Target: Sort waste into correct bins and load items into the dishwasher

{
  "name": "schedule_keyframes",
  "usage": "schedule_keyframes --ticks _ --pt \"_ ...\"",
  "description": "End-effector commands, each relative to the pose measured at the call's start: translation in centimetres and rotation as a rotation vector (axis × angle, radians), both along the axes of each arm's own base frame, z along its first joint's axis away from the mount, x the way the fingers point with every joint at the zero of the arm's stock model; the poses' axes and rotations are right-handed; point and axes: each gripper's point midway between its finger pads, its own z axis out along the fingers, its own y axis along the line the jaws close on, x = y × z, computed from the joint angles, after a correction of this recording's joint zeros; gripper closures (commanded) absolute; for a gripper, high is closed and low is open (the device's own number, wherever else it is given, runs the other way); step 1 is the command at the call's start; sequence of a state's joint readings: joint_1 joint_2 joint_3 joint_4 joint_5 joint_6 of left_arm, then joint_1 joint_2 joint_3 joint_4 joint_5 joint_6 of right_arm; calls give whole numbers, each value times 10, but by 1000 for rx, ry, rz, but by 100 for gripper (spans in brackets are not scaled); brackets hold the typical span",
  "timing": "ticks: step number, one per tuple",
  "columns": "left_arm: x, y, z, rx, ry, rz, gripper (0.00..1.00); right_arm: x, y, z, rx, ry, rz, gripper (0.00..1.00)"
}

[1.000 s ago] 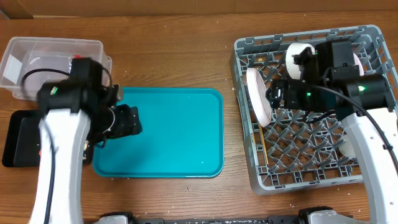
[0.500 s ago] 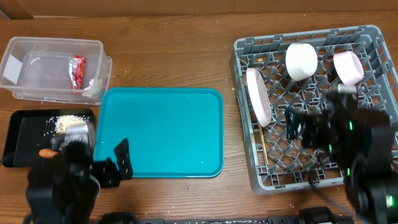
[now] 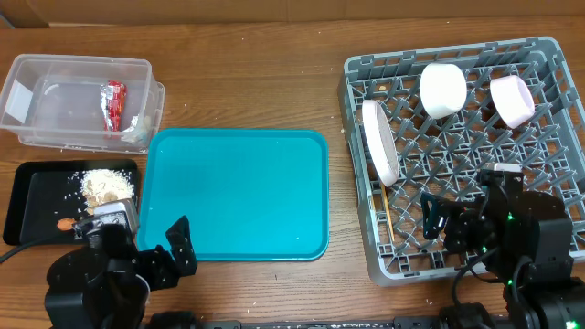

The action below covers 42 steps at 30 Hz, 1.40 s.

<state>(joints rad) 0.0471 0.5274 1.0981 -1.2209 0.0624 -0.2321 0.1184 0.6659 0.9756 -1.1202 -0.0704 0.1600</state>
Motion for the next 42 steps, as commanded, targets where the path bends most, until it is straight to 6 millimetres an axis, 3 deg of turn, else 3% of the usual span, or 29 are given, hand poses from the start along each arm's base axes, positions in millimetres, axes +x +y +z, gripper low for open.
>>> schedule_keyframes --ticks 1,16,27,36,42 --pt "-5 2 -8 -2 31 16 0 1 -2 0 -6 -2 -9 0" --pt "-11 2 -16 -3 74 16 0 2 -5 2 -23 -18 -18 0" --pt "-11 2 -16 -3 74 16 0 17 -15 47 -17 -399 -75 0" --pt "-11 2 -16 -3 74 16 0 23 -13 26 39 -741 -83 0" --pt "-11 2 -16 -3 74 16 0 27 -13 10 57 -869 -87 0"
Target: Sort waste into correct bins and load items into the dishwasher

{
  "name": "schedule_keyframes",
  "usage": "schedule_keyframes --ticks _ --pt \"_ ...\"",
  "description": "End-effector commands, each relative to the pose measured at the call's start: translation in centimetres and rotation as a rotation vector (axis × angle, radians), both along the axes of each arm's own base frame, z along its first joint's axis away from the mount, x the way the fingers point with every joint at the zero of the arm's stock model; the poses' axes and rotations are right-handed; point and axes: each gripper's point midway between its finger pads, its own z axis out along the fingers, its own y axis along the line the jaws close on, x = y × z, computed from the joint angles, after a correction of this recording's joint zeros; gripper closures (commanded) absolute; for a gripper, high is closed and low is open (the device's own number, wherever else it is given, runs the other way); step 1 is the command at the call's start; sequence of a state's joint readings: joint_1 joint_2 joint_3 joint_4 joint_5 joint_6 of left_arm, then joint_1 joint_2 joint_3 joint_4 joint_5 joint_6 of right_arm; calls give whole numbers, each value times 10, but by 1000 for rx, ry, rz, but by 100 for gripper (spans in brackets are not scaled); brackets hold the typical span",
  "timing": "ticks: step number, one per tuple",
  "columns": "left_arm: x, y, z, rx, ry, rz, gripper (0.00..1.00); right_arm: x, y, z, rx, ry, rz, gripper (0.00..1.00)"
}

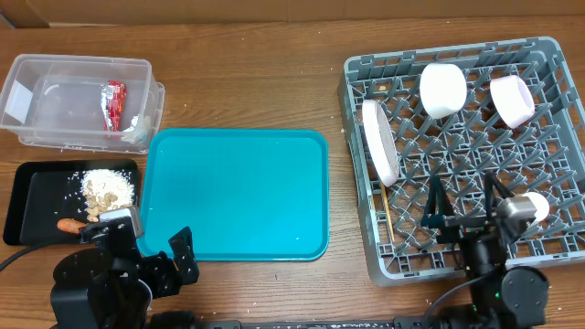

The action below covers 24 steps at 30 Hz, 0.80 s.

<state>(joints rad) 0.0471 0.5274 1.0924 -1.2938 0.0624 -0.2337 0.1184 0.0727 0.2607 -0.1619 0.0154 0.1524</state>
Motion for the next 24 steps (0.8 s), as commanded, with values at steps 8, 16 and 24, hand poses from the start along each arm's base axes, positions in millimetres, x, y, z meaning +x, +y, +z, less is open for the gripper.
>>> schedule_keyframes --ticks 8,16,24 --pt "0 2 0 2 -4 15 0 10 -1 -37 -27 -52 -13 0" --pt "0 2 0 2 -4 15 0 15 2 -88 -43 101 3 0" --pt "0 2 0 2 -4 15 0 15 6 -87 -5 104 26 0"
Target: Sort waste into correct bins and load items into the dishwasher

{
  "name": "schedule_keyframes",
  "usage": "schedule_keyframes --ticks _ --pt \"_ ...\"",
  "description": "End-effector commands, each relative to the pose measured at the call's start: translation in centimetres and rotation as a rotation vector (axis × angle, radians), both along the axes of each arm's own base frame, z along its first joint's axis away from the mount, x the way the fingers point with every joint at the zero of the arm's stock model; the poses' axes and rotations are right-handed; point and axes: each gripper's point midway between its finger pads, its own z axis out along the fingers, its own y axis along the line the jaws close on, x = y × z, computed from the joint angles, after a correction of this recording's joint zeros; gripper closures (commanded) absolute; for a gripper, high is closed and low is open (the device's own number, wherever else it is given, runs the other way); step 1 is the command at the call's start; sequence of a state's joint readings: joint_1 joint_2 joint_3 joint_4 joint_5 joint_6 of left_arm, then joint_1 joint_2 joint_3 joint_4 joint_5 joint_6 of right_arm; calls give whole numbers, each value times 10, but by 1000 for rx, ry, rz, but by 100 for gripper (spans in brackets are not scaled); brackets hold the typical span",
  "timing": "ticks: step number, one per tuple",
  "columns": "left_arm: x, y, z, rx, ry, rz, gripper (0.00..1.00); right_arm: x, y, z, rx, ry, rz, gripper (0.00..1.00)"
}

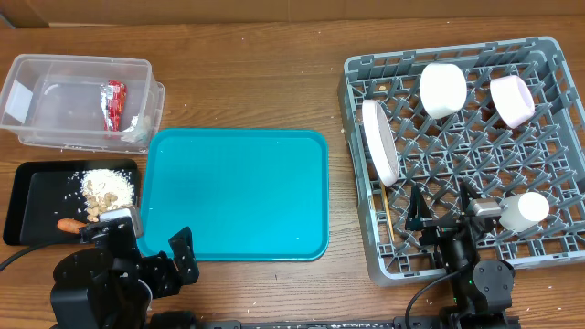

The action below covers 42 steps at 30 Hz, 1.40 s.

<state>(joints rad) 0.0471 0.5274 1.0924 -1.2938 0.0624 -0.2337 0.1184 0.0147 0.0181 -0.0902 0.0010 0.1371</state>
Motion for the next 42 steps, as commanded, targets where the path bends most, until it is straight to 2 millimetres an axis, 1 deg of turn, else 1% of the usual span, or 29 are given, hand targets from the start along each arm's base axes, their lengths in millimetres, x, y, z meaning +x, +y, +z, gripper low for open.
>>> schedule_keyframes --ticks 1,35,38,42 --pt "0 2 0 2 -4 15 0 0 2 -1 25 -5 11 0" --pt "-2 2 0 3 -7 16 0 0 2 -1 25 -5 11 0" --pt "-5 6 -3 19 4 33 0 0 2 -1 25 -5 11 0" --pt "-2 7 -12 23 -9 32 0 0 2 -1 25 -5 11 0"
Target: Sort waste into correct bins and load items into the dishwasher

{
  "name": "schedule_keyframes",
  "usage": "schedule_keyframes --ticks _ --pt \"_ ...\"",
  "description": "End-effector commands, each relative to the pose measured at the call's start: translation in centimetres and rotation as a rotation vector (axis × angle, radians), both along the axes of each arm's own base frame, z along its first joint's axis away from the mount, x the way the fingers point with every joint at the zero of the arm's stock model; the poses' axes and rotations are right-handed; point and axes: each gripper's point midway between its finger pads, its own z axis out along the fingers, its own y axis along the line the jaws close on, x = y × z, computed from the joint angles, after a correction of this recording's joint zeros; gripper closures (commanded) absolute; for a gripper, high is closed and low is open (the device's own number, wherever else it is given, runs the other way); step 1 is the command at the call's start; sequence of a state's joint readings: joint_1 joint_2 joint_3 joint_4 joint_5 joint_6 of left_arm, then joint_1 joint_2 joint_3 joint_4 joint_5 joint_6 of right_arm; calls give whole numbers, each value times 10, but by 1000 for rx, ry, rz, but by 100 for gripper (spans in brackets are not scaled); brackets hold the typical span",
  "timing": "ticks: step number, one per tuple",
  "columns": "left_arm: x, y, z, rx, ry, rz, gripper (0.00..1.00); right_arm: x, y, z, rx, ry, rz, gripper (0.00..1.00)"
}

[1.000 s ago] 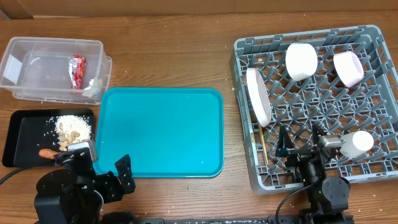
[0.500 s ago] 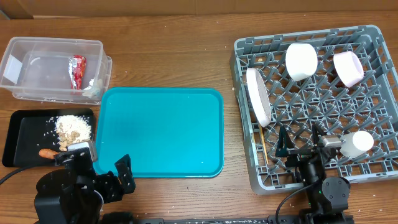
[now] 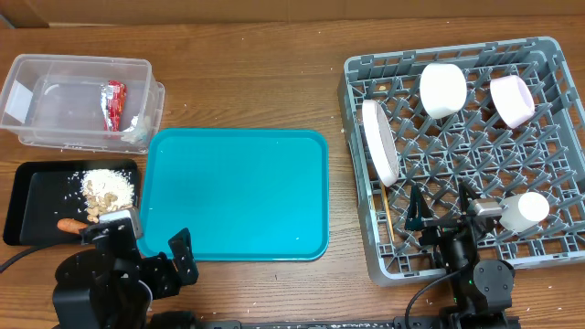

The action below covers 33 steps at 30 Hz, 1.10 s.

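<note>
The grey dishwasher rack [image 3: 356, 73] on the right holds an upright white plate [image 3: 381, 142], two white bowls [image 3: 442, 90] [image 3: 512, 100], and a white cup [image 3: 525, 210] lying on its side near the front right. A thin wooden stick [image 3: 388, 224] lies along the rack's front left. My right gripper [image 3: 441, 219] stands open over the rack's front edge, just left of the cup, holding nothing. My left gripper [image 3: 182, 253] is open at the front left corner of the empty teal tray [image 3: 236, 194].
A clear plastic bin [image 3: 55, 91] at the back left holds a red wrapper [image 3: 113, 103]. In front of it a black tray [image 3: 27, 196] carries pale food scraps [image 3: 108, 187] and an orange piece [image 3: 69, 225].
At first my right arm covered the rack's front right corner and no cup showed there. Then the white cup lay in that corner with my open gripper beside it. After that the gripper stood further left at the rack's front edge, where it stays. The left arm barely shifted.
</note>
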<state>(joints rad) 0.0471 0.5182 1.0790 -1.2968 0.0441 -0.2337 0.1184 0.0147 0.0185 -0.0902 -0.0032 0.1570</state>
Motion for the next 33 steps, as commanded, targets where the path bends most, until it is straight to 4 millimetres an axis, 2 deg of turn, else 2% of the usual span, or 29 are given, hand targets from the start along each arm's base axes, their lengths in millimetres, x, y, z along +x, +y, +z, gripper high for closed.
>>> schedule_keyframes --ticks 1,4,12,16,21,26,29,33 --pt "2 4 -11 13 -32 20 0 0 1 -1 5 -7 7 0" --pt "12 5 -23 22 -100 21 0 0 1 -1 5 -7 7 0" --pt "44 3 -69 51 -312 -11 0 0 1 -1 5 -7 7 0" --pt "61 1 -73 73 -443 -34 0 0 1 -1 5 -7 7 0" --pt "81 1 -61 164 -649 -66 0 0 1 -1 5 -7 7 0" --pt "93 -2 -52 274 -804 -108 0 0 1 -1 5 -7 7 0" --pt "96 -6 -61 292 -808 -138 0 0 1 -1 5 -7 7 0" --pt "97 -14 -93 279 -714 -200 0 0 1 -1 5 -7 7 0"
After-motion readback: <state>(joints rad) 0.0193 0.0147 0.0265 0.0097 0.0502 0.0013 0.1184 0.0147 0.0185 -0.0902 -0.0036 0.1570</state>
